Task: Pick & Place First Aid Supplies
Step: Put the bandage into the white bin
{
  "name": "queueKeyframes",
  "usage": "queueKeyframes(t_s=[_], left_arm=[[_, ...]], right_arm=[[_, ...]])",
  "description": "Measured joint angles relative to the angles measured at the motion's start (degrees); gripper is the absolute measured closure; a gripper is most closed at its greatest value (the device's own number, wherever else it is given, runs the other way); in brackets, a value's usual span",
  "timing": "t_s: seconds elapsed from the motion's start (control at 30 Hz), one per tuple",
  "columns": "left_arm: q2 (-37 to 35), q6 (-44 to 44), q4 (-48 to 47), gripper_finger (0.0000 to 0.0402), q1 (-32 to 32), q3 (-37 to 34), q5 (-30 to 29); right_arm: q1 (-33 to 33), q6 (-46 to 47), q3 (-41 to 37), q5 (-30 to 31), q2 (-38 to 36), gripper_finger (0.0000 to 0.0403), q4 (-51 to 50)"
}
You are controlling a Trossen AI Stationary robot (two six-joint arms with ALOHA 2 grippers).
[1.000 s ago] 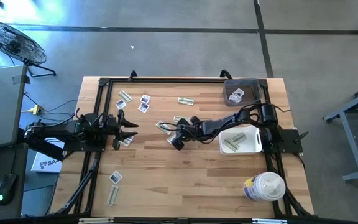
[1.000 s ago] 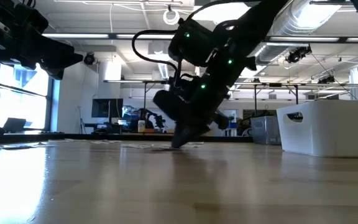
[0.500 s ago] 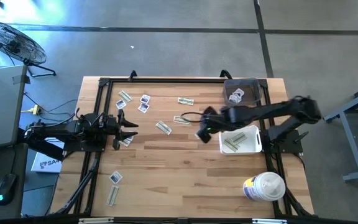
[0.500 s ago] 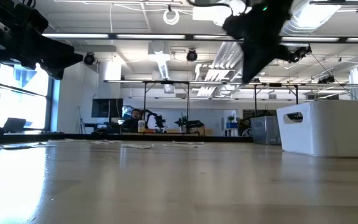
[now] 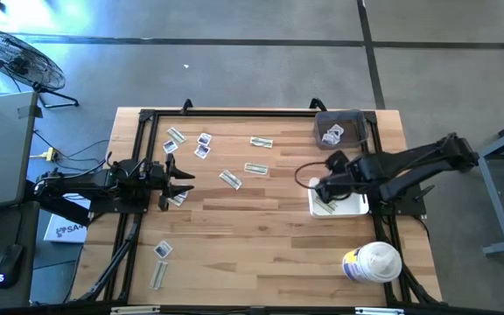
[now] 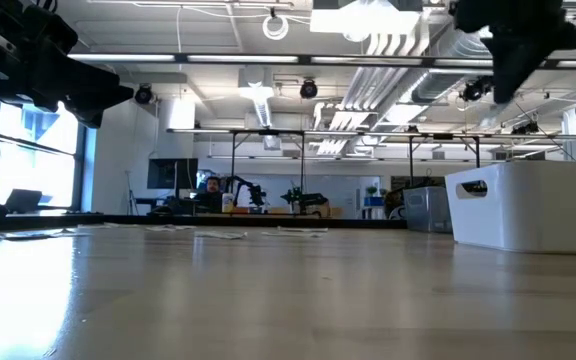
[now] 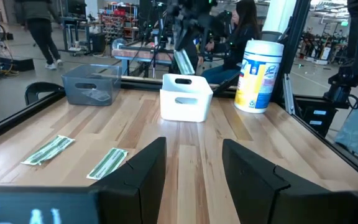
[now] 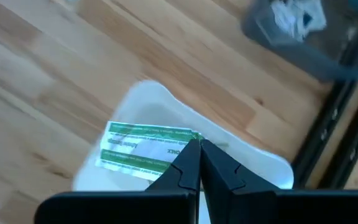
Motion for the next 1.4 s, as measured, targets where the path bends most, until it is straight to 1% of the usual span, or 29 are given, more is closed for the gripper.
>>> queueKeyframes(t_s=[0.1, 0.17, 0.3, 0.4, 0.43, 0.57, 0.7, 0.83, 1.0, 1.07, 1.1, 1.17, 1.23, 1.33, 1.4], left_arm=[[0.0, 0.0, 0.0, 0.0246, 0.0, 0.0, 0.0], [0.0, 0.0, 0.0, 0.0246, 0.0, 0.0, 0.0], [0.0, 0.0, 0.0, 0.0246, 0.0, 0.0, 0.0], [0.0, 0.0, 0.0, 0.0246, 0.0, 0.0, 0.0], [0.0, 0.0, 0.0, 0.0246, 0.0, 0.0, 0.0], [0.0, 0.0, 0.0, 0.0246, 0.0, 0.0, 0.0], [0.0, 0.0, 0.0, 0.0246, 0.0, 0.0, 0.0], [0.0, 0.0, 0.0, 0.0246, 0.0, 0.0, 0.0], [0.0, 0.0, 0.0, 0.0246, 0.0, 0.0, 0.0], [0.0, 0.0, 0.0, 0.0246, 0.0, 0.0, 0.0], [0.0, 0.0, 0.0, 0.0246, 0.0, 0.0, 0.0], [0.0, 0.0, 0.0, 0.0246, 0.0, 0.0, 0.0], [0.0, 0.0, 0.0, 0.0246, 0.0, 0.0, 0.0], [0.0, 0.0, 0.0, 0.0246, 0.0, 0.0, 0.0], [0.0, 0.0, 0.0, 0.0246, 0.0, 0.0, 0.0]], right_arm=[[1.0, 3.7, -5.0, -1.2, 0.0, 0.0401, 1.0], [1.3, 5.7, -9.3, -3.3, 0.0, 0.0402, 3.5], [1.5, 8.5, -17.9, -8.3, 0.0, 0.0400, 14.3], [1.6, 8.6, -23.1, -9.7, 0.0, 0.0399, 23.9], [1.5, 8.8, -24.3, -10.1, 0.0, 0.0399, 25.4], [0.6, 8.6, -26.4, -10.7, 0.0, 0.0396, 25.3], [0.1, 8.0, -25.4, -12.1, 0.0, 0.0382, 21.3], [-0.2, 6.1, -21.5, -12.3, 0.0, 0.0356, 17.5], [-2.6, 1.4, -12.2, -12.9, 0.0, 0.0321, 10.4], [-4.0, -0.5, -8.2, -12.7, 0.0, 0.0310, 9.3], [-4.7, -1.7, -6.2, -11.7, 0.0, 0.0305, 9.7], [-5.7, -4.1, -3.2, -7.4, 0.0, 0.0298, 12.8], [-6.4, -8.0, -2.0, -3.2, 0.0, 0.0294, 18.9], [-7.6, -15.1, -2.6, 0.5, 0.1, 0.0293, 32.9], [-8.5, -20.8, -4.4, 0.6, 1.0, 0.0293, 43.3]])
